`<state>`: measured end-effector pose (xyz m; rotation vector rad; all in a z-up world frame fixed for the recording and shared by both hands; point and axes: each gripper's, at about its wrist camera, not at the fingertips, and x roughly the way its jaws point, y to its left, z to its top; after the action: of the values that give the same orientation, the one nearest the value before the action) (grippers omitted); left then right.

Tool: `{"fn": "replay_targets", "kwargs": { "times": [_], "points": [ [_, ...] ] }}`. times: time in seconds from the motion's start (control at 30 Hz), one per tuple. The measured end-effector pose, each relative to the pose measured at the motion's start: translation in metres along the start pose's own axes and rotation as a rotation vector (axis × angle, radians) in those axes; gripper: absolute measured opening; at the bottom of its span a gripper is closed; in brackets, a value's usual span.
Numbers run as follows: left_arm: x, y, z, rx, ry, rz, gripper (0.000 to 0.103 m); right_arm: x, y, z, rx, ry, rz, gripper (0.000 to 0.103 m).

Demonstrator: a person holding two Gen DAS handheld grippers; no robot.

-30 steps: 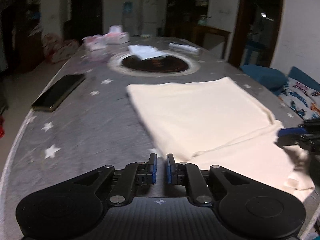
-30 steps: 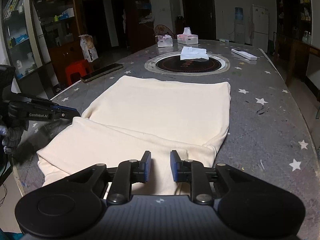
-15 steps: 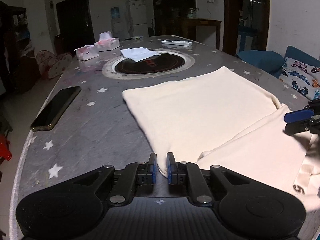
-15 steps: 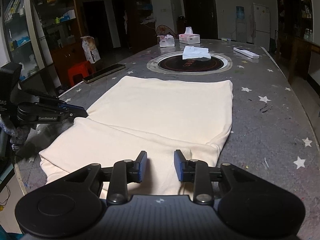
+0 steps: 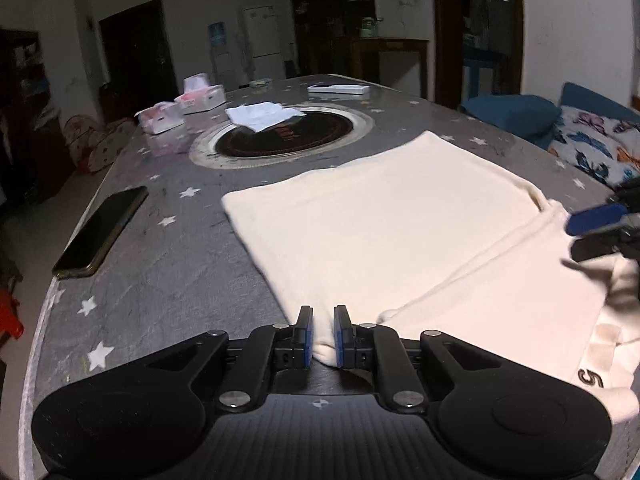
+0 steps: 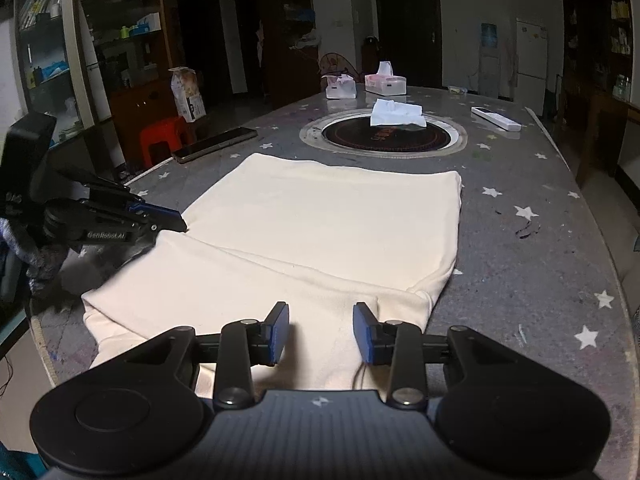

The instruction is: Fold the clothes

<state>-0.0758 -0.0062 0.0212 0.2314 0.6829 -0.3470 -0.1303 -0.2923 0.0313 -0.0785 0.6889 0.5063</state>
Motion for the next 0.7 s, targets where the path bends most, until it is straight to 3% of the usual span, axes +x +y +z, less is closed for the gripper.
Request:
{"fn": "replay_targets", "kwargs": {
  "times": [0.2,0.33,0.5,0.7],
  "points": [
    [-0.027,-0.016,-0.001,0.030,-0.046,-0.013,0.017,-0.005,0.000,-0.005,-0.024,0.011,-0.023,0.035],
    [-0.051,-0.038,-0.008,0.079,-0.081,-0.084,0.024,-0.007,0.001,-0.007,-0.050,0.015,-0.028,0.035],
    [-0.078,-0.066,-0.026,0.191,-0.094,-0.191,0.029,-0.009,0.002,-0.011,-0.093,0.029,-0.038,0.035],
    [-0.095,-0.092,-0.050,0.356,-0.108,-0.249,0.032,-0.024,0.003,-0.013,-0.137,0.042,-0.043,0.036]
  ]
}}
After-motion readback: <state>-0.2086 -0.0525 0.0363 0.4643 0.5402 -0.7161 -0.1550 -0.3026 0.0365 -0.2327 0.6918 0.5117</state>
